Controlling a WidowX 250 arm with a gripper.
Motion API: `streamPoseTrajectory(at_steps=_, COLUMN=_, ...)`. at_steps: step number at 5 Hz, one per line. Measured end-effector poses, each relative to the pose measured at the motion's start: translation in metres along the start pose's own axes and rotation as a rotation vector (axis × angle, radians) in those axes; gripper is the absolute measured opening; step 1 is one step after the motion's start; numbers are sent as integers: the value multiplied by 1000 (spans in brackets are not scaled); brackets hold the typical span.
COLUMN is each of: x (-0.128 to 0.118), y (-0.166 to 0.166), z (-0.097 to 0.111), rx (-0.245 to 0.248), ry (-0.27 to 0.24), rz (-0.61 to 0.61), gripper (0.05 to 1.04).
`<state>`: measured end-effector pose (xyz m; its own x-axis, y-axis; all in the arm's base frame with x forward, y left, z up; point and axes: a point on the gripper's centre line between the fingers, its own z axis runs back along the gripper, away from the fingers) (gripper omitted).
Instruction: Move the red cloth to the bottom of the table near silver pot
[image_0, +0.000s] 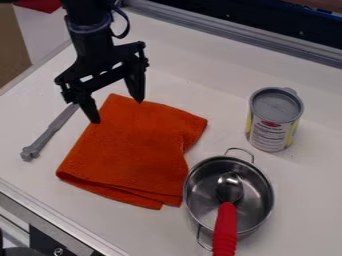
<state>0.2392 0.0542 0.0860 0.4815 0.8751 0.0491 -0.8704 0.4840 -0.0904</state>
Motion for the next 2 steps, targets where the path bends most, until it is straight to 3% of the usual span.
streamPoseTrajectory(at_steps=1, x=7, y=-21, z=1, rx=-36, ry=-102, rz=-177, gripper=997)
streamPoseTrajectory(at_steps=2, x=17, y=-40, z=2, rx=-89, ry=-163, rz=-327, gripper=998)
